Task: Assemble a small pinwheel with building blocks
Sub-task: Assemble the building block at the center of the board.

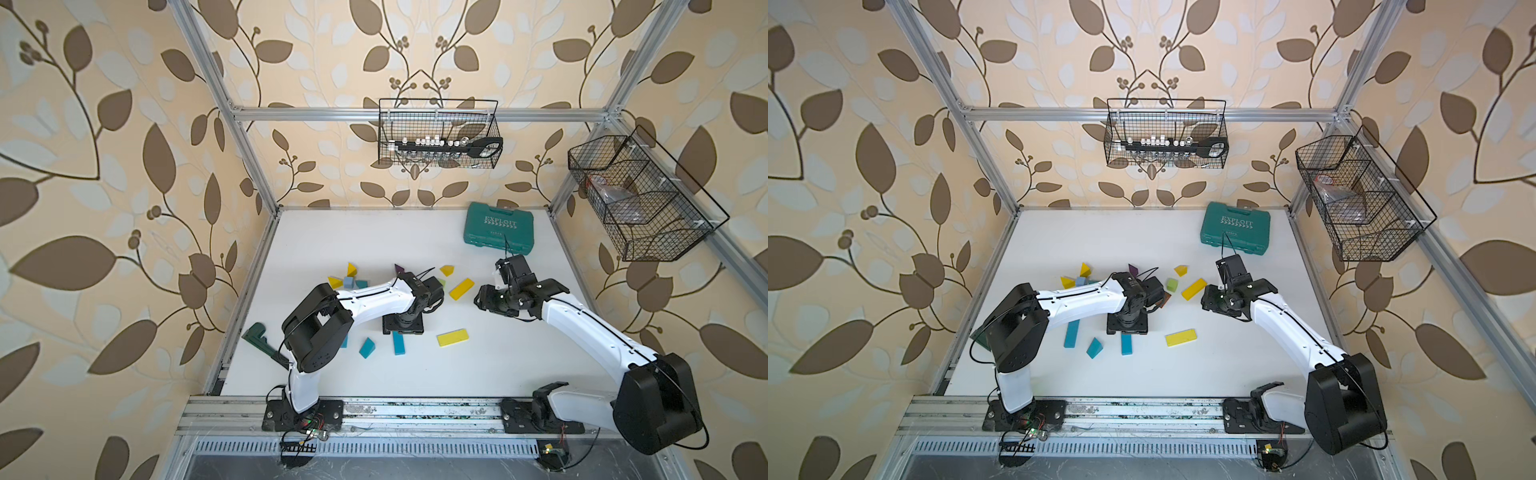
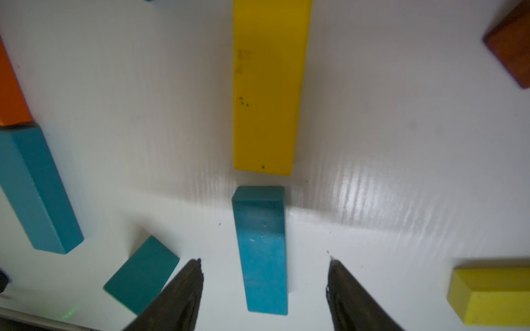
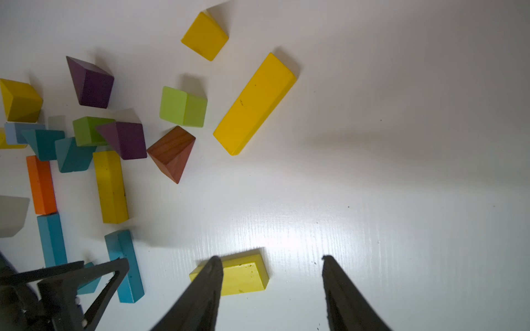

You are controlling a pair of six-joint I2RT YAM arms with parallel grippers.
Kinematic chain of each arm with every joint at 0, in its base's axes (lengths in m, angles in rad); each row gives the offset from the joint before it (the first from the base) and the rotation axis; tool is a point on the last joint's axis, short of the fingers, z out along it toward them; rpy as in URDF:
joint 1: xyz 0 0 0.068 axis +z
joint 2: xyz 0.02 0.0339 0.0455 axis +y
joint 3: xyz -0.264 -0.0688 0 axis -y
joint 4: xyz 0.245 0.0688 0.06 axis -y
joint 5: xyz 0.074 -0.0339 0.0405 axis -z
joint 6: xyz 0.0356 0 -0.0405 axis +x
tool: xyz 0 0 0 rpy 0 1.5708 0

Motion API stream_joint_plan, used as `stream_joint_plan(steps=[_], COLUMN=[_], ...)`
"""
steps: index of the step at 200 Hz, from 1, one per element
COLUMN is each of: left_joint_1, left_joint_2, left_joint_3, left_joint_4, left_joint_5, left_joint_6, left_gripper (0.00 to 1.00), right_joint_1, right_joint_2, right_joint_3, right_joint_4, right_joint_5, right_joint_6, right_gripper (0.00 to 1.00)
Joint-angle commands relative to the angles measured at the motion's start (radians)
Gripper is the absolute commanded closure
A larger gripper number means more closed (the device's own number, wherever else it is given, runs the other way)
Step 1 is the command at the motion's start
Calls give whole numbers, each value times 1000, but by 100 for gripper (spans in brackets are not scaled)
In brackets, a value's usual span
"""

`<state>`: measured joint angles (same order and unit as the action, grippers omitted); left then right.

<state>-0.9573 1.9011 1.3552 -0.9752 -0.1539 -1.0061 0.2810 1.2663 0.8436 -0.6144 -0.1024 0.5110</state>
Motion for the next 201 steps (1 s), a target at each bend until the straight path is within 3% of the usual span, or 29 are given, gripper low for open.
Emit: stream_joint_plan(steps=[1, 29, 60, 113, 201], left_joint_1=[-5, -5, -4, -3, 12], left_joint_2=[10, 27, 23, 9, -21], left_joint_3=[40, 28, -13, -65, -111], left_joint_4=[-39, -34, 15, 56, 115], left_joint_5=[-1, -8, 5, 4, 6], left_joint_6=[-49, -74, -81, -69, 63], left_gripper=[36, 46, 48, 61, 75], right_joint_1=[-27, -52, -62, -65, -65], right_joint_2=[9, 8, 13, 14, 27], right_joint_3=[-29, -50, -55, -45, -48], right_joint_4=[15, 30, 27, 11, -11], right_joint_5=[-65, -85, -87, -76, -28], right_joint_6=[-77, -90, -101, -101, -94], right_gripper=[43, 42, 42, 42, 41])
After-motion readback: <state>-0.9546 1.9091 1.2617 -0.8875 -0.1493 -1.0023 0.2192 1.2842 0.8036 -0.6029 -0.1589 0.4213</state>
